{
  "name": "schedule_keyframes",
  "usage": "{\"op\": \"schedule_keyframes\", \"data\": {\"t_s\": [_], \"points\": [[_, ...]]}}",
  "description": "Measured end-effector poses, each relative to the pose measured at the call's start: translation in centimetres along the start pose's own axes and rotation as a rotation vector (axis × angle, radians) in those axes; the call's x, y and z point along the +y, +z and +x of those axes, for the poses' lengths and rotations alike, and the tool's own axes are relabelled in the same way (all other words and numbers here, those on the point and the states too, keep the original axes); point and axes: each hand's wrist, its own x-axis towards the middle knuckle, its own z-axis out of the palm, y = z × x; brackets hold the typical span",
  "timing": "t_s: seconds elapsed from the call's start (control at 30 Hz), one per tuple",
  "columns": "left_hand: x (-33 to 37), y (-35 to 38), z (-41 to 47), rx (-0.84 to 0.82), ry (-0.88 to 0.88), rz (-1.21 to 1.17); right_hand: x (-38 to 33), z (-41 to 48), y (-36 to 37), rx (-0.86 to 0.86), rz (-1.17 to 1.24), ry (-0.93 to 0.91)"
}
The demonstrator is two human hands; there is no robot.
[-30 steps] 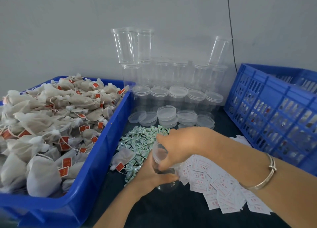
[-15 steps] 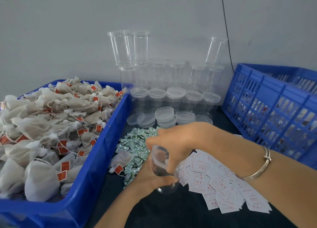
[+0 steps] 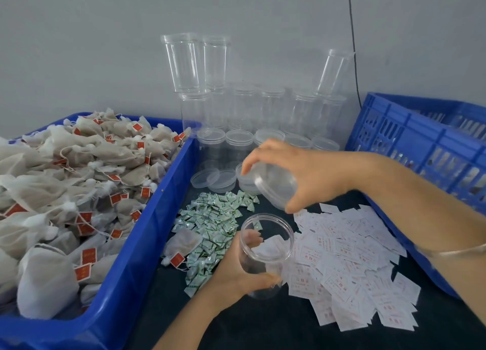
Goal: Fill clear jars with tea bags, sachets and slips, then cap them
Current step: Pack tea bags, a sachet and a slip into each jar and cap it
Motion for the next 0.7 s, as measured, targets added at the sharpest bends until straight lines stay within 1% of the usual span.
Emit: {"op": "schedule_keyframes", "data": {"t_s": [0.07, 0.13, 0.37, 0.43, 0.5, 0.6, 0.63, 0.7], "points": [[-0.2, 0.1, 0.0, 0.011, 0.017, 0.004, 2.4, -0.1, -0.3, 0.136, 0.027, 0.102], [-0.4, 0.2, 0.0, 0.021, 0.033, 0.003, 5.6, 0.2, 0.7, 0.250, 0.033, 0.242], [-0.3, 0.7, -0.1, 0.057, 0.089, -0.025, 16.6, 1.9, 6.6, 0.619, 0.390, 0.642], [-0.5, 1.2, -0.2, 0.096, 0.119, -0.041, 18.6, 2.5, 7.8, 0.685, 0.426, 0.729], [-0.8, 1.7, -0.3, 0.119, 0.135, -0.059, 20.1, 3.3, 8.6, 0.761, 0.440, 0.780], [-0.8, 1.8, -0.3, 0.150, 0.165, -0.048, 21.4, 5.1, 9.2, 0.861, 0.527, 0.797], [-0.9, 1.7, -0.2, 0.159, 0.169, -0.046, 21.8, 5.8, 9.5, 0.865, 0.560, 0.799], [-1.0, 1.7, -0.2, 0.167, 0.162, -0.033, 22.5, 7.0, 9.9, 0.817, 0.594, 0.828]]}}
